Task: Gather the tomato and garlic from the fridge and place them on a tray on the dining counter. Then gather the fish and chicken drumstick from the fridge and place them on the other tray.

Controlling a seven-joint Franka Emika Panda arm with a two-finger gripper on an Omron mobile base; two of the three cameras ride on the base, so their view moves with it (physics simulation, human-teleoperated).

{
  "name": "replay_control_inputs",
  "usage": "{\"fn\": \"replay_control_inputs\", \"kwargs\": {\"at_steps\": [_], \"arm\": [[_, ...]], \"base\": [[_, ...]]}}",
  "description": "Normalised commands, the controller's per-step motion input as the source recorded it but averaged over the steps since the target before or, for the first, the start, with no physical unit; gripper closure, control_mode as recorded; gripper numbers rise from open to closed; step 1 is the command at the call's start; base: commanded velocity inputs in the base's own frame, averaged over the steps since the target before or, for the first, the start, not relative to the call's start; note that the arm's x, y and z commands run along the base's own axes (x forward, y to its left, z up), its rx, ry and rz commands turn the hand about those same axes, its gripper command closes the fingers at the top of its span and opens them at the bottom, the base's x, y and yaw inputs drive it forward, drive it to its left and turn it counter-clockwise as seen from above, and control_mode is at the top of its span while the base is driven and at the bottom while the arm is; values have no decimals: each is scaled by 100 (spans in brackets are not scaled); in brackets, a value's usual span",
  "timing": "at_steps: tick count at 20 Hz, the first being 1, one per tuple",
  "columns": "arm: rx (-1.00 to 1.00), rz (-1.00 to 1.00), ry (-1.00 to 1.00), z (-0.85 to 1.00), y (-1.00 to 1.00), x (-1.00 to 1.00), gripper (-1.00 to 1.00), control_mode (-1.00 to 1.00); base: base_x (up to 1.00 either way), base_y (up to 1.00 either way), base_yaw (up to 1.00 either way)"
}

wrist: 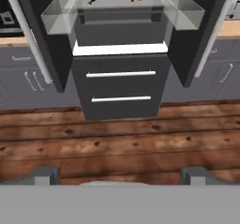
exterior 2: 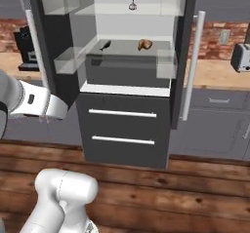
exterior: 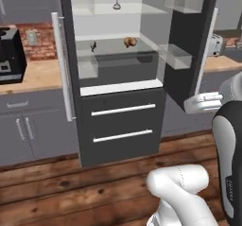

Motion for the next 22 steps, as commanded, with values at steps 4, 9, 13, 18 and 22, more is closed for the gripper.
{"fn": "replay_control_inputs", "kwargs": {"at_steps": [4,9,13,18,22], "arm": [[0,0,0,0,0,0,-100,100],[0,0,0,0,0,0,-100,100],[0,0,0,0,0,0,-100,100],[0,0,0,0,0,0,-100,100],[0,0,0,0,0,0,-100,100]], "base": [[97,0,0],[93,-2,0],[81,-21,6],[76,-24,8],[60,-25,4]]}}
